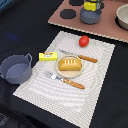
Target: Interact with the objects in diverse but meaningful ways.
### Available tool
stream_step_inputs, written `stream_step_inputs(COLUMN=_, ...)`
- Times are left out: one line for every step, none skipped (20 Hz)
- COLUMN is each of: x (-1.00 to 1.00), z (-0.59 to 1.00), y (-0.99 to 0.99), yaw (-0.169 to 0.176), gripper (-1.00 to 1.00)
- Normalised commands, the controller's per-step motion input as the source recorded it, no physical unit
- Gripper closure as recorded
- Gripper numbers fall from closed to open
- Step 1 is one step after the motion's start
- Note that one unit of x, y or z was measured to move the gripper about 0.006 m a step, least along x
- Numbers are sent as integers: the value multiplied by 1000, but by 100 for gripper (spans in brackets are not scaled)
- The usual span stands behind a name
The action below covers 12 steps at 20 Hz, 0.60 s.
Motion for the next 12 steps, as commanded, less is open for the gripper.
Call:
stream_step_inputs(x=197, z=-60, y=520, yaw=30, gripper=100)
stream_step_inputs(x=106, z=-23, y=574, yaw=41, gripper=100)
stream_step_inputs(x=0, z=0, y=574, yaw=55, gripper=100)
stream_step_inputs(x=0, z=100, y=543, yaw=51, gripper=100)
stream_step_inputs(x=-77, z=274, y=577, yaw=47, gripper=100)
stream_step_inputs(x=-166, z=309, y=589, yaw=49, gripper=100)
stream_step_inputs(x=-89, z=334, y=574, yaw=54, gripper=100)
stream_step_inputs(x=-49, z=311, y=551, yaw=50, gripper=100)
stream_step_inputs(x=-40, z=289, y=509, yaw=44, gripper=100)
stream_step_inputs(x=0, z=260, y=480, yaw=39, gripper=100)
stream_step_inputs(x=40, z=249, y=429, yaw=33, gripper=100)
stream_step_inputs(x=131, z=263, y=363, yaw=24, gripper=100)
